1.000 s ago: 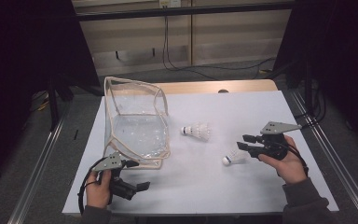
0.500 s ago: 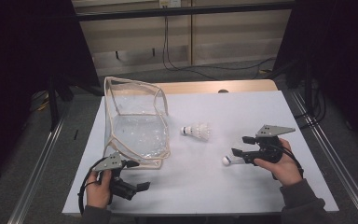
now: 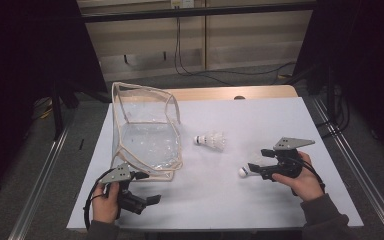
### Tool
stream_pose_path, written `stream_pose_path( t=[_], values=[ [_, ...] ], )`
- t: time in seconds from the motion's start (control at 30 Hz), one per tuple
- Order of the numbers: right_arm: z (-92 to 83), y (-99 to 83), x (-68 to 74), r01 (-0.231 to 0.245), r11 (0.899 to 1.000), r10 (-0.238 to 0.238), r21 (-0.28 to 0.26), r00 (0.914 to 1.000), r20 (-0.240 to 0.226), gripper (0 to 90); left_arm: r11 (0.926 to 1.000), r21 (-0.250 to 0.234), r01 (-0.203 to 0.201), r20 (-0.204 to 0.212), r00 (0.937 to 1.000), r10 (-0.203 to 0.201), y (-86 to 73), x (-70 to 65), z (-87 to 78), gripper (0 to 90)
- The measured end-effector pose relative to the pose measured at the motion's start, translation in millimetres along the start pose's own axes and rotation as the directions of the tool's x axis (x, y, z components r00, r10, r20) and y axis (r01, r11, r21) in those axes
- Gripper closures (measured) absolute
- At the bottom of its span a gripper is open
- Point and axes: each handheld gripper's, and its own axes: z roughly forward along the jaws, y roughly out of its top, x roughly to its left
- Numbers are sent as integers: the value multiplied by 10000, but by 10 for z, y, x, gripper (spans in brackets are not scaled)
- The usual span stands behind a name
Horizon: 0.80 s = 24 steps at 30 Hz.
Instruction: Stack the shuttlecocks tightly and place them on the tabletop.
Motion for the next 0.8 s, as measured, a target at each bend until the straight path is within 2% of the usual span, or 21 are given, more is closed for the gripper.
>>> stream_pose_path(
  t=[0.8],
  values=[
    [83,-88,-35,-78,9996,76,266,10000,62,190,10000,10,-13,-22,10000,13,3,-3,-7,28]
  ],
)
